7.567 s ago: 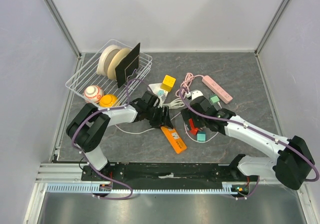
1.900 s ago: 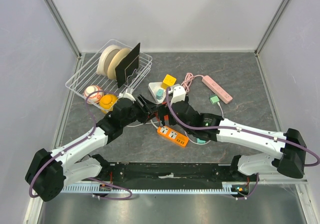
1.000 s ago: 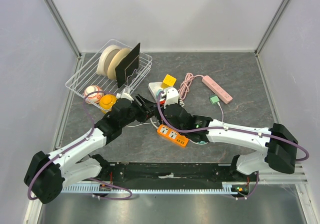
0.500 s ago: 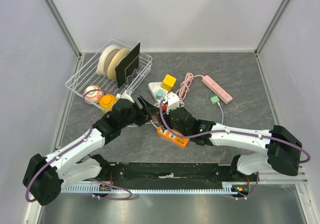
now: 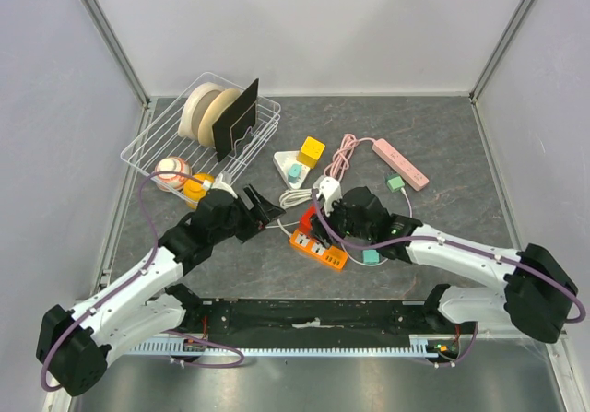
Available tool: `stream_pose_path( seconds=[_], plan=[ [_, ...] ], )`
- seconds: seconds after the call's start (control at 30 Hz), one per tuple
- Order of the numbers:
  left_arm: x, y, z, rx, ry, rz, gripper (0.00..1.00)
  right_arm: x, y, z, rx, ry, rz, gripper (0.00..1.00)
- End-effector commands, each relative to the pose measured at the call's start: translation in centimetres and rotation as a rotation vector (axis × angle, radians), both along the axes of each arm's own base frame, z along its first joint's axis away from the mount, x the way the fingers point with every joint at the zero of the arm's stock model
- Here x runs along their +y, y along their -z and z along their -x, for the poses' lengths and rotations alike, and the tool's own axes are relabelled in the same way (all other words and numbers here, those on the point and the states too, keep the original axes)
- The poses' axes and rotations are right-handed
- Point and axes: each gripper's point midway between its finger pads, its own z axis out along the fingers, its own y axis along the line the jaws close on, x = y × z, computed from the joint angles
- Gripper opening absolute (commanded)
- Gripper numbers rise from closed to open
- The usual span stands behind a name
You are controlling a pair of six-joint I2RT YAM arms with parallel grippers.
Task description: Insert the plug
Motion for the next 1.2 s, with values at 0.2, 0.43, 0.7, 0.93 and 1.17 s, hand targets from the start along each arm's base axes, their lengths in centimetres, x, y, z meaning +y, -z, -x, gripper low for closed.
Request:
stream_pose_path(
  seconds=[0.2, 0.43, 0.7, 0.93, 1.17],
  plan=[
    [1.8, 1.0, -0.1, -0.013, -0.029, -0.099, 0.88, 3.8, -0.6, 1.8, 0.008, -0.321, -0.021, 0.0],
    [2.0, 1.6, -0.1, 0.0, -0.032, -0.112, 0.88, 4.7, -0.2, 1.6, 0.017, -0.361, -0.017, 0.0],
    [1.7, 1.8, -0.2, 0.011, -0.023, -0.112, 0.87, 4.6, 0.7, 0.7, 0.009, -0.321, 0.002, 0.0],
    [1.6, 1.8, -0.1, 0.016, -0.021, -0.103, 0.86, 4.5, 1.5, 0.1, -0.005, -0.279, -0.019, 0.0],
    [1.6, 2.0, -0.1, 0.02, -0.022, -0.1, 0.85, 3.7, 2.2, 0.0, -0.006, -0.238, -0.004, 0.0]
  ],
)
